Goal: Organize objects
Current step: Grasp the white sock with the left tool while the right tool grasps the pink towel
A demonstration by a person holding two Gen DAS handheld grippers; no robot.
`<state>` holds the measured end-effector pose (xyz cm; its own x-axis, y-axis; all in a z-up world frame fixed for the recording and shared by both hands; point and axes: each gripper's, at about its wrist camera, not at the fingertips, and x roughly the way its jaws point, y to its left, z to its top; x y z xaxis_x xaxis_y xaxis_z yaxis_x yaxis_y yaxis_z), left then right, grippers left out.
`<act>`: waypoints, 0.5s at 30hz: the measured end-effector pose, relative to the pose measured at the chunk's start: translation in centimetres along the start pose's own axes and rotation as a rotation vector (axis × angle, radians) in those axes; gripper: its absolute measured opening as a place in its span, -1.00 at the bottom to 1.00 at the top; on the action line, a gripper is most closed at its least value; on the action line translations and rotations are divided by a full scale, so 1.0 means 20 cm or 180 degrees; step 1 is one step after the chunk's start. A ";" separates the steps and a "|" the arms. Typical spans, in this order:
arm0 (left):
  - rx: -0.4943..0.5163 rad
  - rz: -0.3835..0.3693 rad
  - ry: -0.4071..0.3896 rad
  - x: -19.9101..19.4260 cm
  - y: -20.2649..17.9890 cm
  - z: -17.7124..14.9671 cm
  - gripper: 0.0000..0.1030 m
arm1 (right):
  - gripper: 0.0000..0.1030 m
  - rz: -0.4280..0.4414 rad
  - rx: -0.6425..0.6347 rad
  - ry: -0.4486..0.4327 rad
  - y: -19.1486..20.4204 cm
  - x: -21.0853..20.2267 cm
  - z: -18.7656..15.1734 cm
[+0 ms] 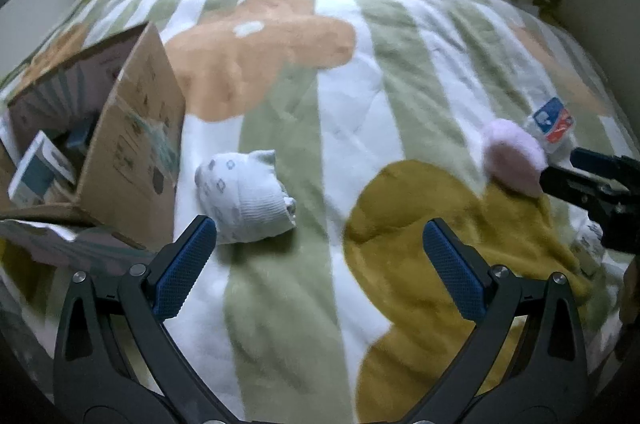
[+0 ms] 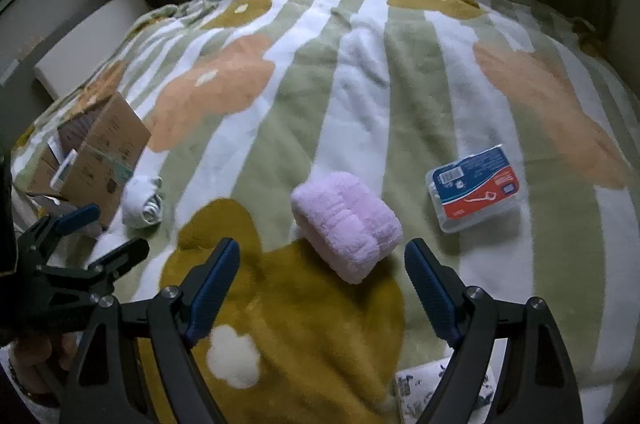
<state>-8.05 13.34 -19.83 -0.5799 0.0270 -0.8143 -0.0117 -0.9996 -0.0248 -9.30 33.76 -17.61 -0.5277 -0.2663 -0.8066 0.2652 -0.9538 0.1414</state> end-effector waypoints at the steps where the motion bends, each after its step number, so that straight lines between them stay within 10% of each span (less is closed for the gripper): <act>1: -0.0024 0.0002 0.0011 0.02 0.01 0.00 0.99 | 0.59 -0.0017 -0.0014 0.0021 0.00 0.02 0.00; 15: -0.0402 -0.0006 0.0165 0.22 0.13 0.08 0.99 | 0.59 -0.0012 0.0126 0.0201 -0.05 0.24 0.03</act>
<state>-11.85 10.93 -22.51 -0.5369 0.0323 -0.8430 0.0918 -0.9911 -0.0964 -12.52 33.44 -21.29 -0.4764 -0.2547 -0.8415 0.2306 -0.9598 0.1599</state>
